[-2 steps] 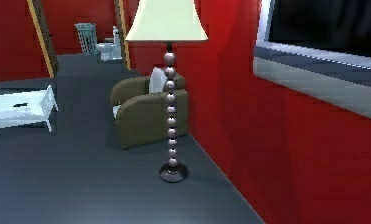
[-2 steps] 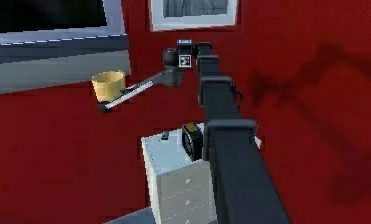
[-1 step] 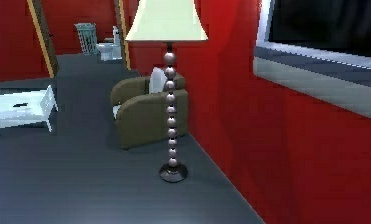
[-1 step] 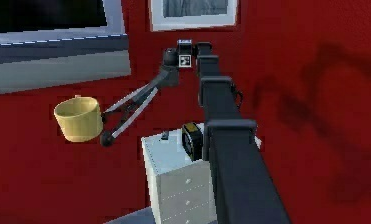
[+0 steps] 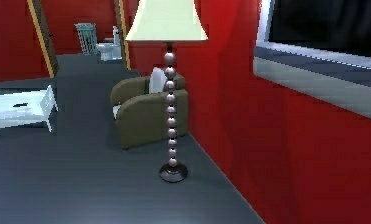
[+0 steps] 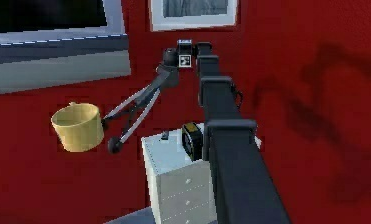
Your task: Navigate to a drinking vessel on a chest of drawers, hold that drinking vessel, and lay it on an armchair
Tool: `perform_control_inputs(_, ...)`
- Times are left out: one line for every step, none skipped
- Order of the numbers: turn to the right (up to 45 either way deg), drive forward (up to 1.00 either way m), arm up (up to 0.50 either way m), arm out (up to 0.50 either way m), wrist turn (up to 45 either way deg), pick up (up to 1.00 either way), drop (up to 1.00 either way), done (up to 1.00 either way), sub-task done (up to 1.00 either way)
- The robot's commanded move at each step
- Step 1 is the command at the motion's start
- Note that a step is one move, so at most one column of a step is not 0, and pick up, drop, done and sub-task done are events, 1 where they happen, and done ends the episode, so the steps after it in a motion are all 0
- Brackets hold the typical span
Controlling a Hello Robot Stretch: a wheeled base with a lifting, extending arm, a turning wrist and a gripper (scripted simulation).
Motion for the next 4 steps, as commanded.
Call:
perform_control_inputs(0.0,0.00,0.00,-0.42,0.0,0.00,0.00,0.00,0.00)
perform_control_inputs(-39.0,0.00,0.00,0.00,0.0,0.00,0.00,0.00,0.00)
perform_control_inputs(0.0,1.00,0.00,0.00,0.0,0.00,0.00,0.00,0.00)
perform_control_inputs(3.0,0.00,0.00,0.00,0.0,0.00,0.00,0.00,0.00)
